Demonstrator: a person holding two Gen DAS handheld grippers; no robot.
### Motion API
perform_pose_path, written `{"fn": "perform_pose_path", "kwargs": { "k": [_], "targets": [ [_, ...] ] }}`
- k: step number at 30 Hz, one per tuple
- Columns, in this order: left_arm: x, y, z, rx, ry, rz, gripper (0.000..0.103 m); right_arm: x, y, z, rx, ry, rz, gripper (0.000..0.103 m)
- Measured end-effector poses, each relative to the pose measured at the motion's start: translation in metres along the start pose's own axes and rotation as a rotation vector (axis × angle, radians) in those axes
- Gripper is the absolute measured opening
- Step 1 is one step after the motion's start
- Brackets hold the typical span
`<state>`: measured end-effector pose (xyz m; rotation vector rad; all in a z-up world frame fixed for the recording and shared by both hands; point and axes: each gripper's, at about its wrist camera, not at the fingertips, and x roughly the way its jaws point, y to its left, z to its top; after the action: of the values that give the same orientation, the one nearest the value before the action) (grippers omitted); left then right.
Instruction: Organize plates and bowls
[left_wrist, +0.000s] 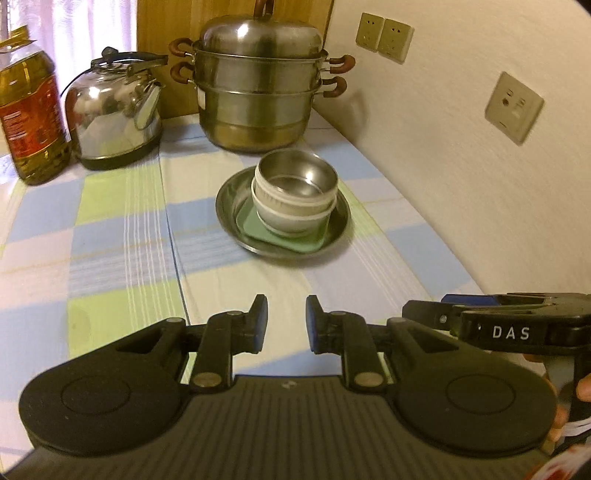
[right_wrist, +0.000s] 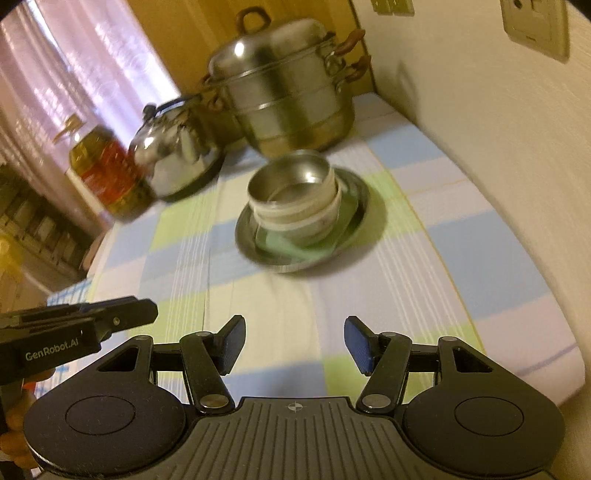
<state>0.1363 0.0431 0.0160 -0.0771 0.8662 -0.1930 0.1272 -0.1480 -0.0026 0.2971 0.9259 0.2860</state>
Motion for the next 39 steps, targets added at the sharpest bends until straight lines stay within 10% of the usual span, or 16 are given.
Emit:
{"fn": "perform_pose_path", "kwargs": {
  "k": [39],
  "targets": [
    [-0.072,-0.065,-0.125,-0.095,0.022,0.019,0.019,-0.071,-0.001,-0.11,-0.194,0.048,0.036,0.059]
  ]
}}
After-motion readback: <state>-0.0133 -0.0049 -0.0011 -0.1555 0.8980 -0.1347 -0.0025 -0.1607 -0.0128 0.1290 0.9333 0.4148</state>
